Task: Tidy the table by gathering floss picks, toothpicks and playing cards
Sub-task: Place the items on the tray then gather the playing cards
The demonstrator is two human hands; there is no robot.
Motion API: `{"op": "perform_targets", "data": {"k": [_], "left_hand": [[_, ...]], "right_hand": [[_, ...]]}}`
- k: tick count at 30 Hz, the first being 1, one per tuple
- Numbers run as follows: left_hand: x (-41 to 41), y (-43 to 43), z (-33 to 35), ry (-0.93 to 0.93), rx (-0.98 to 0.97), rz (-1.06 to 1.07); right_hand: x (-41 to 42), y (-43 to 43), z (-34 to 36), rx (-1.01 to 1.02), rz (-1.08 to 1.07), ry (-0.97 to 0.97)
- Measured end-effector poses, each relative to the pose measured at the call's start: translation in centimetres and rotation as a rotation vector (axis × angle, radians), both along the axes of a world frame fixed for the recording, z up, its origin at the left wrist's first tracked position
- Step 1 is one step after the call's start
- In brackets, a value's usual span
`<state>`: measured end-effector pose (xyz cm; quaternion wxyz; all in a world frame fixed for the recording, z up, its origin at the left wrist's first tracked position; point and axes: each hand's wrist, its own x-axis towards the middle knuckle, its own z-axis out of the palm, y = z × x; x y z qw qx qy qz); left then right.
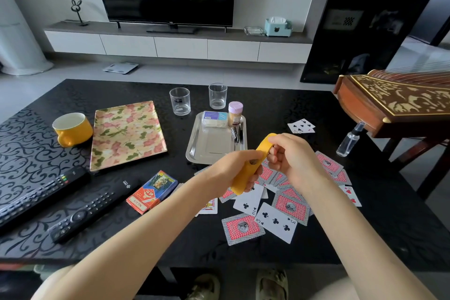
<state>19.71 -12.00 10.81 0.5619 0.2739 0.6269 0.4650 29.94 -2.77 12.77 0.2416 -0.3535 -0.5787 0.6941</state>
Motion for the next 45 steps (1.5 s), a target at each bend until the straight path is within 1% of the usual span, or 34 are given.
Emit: {"op": "perform_targets", "data": {"k": [2,4,6,8,11,13,15,16,18,19,24,27,29,31,32,34,36,37,38,39,41,43,45], "left_hand": [[-0.3,0.0,0.0,-0.069,-0.006,-0.046],[-0.5,-0.1,0.0,-0.087,-0.008,-0.026],[-0.6,-0.2,0.0,-0.119,0.0,-0.009],[-0.6,-0.4,0.1,-0.157,-0.001,-0.018],[-1.0,-0.7,0.2,-0.219,-0.009,-0.052],[-1.5,-1.3,-0.2,-0.229,0.012,-0.064],[-1.8,-2.0,-0.6,-0.243,0.05,-0.007],[-2.0,-2.3,-0.8,-0.225,0.07,0.03],[-2.1,-2.6,-1.0,-0.135,0.096,0.074],[-2.2,-2.7,-1.0,-0.1,0.108,0.08],[-1.9,-2.9,-0.8,-0.008,0.158,0.072],[-1.4,-3.1,-1.2,0.077,0.159,0.105],[-1.4,-3.2,-1.5,0.238,0.155,0.095],[-1.5,-3.5,-1.7,0.376,0.142,0.067],[-1.5,-3.7,-1.8,0.409,0.139,0.053],[-1.6,-3.9,-1.7,0.439,0.15,0.028],[-1.8,-3.9,-1.4,0.473,0.176,-0.005],[-2.0,-3.7,-1.1,0.518,0.18,-0.036],[-2.2,-3.6,-0.9,0.59,0.172,-0.079],[-2.4,-3.4,-0.6,0.675,0.156,-0.131],[-2.9,-3.0,-0.2,0.798,0.113,-0.234],[-3.4,-2.7,0.0,0.83,0.065,-0.309],[-3.9,-2.6,0.1,0.799,0.039,-0.342]], "right_hand": [[0.1,0.1,0.0,-0.001,0.006,0.012],[0.2,0.1,0.1,0.018,0.032,0.02],[0.2,-0.1,0.2,0.098,0.076,-0.011],[0.2,-0.3,0.1,0.269,0.099,-0.086],[0.2,0.1,-0.5,0.722,0.07,-0.228],[0.3,0.7,-0.8,0.958,-0.001,-0.247],[0.6,1.1,-1.1,1.123,-0.072,-0.201],[0.7,1.0,-1.1,1.206,-0.072,-0.153],[0.7,0.7,-1.8,1.376,-0.003,-0.07],[0.8,0.5,-2.3,1.446,0.03,-0.058],[1.2,-0.2,-5.0,1.638,0.092,-0.075],[1.2,-0.8,-5.9,1.629,0.138,-0.102],[1.2,-1.2,-6.3,1.577,0.217,-0.105],[1.1,-1.5,-6.4,1.438,0.25,-0.079],[1.1,-1.5,-6.2,1.302,0.226,-0.067],[1.0,-0.9,-5.4,0.947,0.23,-0.109],[0.7,-0.1,-4.7,0.527,0.339,-0.152],[0.6,0.3,-4.6,0.365,0.39,-0.152],[0.5,0.5,-4.3,0.284,0.436,-0.155],[0.3,0.5,-4.1,0.283,0.473,-0.171],[0.1,0.2,-3.7,0.398,0.518,-0.241],[-0.3,0.0,-3.4,0.554,0.57,-0.306],[-0.7,-0.4,-3.1,0.647,0.629,-0.339]]}}
